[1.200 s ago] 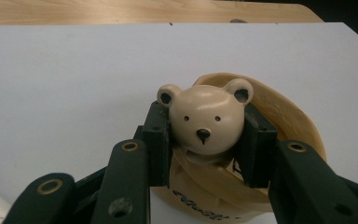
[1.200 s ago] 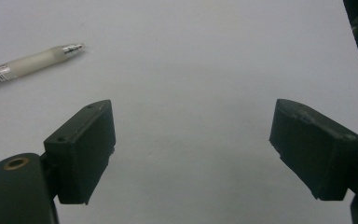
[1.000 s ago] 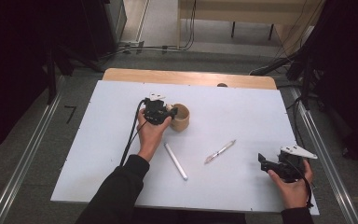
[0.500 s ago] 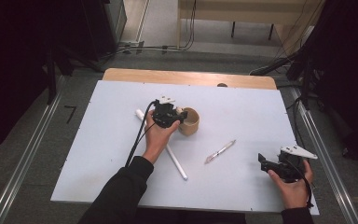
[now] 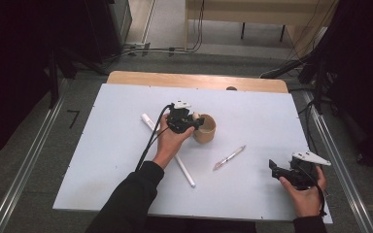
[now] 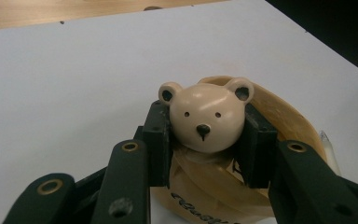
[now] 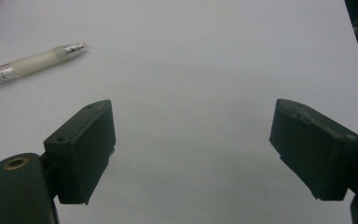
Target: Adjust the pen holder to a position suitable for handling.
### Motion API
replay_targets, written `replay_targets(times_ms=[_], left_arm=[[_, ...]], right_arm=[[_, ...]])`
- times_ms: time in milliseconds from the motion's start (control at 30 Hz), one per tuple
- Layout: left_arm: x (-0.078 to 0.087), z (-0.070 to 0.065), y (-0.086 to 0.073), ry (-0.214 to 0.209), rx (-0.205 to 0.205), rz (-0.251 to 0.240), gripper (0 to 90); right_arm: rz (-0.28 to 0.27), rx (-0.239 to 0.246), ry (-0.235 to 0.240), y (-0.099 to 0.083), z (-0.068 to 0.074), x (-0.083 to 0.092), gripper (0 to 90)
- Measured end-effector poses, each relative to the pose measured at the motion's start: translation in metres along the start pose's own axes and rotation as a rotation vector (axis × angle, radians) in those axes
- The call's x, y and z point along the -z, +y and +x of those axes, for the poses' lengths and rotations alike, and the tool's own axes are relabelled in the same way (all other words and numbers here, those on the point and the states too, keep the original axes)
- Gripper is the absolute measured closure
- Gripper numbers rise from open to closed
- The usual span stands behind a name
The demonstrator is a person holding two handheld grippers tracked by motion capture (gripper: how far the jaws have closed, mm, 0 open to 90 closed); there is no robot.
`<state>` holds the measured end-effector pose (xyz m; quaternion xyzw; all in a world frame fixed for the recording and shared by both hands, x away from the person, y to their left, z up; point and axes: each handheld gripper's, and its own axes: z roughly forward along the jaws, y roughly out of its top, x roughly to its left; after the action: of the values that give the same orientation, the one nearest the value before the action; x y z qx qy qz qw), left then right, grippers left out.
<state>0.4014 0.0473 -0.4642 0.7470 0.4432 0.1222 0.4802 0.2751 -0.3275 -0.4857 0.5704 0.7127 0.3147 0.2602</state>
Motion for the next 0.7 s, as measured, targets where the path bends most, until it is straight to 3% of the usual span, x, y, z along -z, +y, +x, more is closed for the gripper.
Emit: replay_targets(times_ms=[200,533,700], left_arm=[[-0.0047,0.0020,0.0048,-0.024,-0.021,0.005,62.1],[-0.0033,0.0015,0.0046,-0.014,-0.027,0.018,61.7],[-0.0007,-0.0006,0.0034,-0.013,-0.027,0.012,54.5]], right_arm=[[-0.003,0.004,0.000,-0.0002,-0.0005,0.0004,12.7],[-0.002,-0.001,-0.001,-0.0012,-0.0018,0.0014,12.7],[-0.001,-0.001,-0.002,-0.0013,-0.0017,0.0011,12.7]])
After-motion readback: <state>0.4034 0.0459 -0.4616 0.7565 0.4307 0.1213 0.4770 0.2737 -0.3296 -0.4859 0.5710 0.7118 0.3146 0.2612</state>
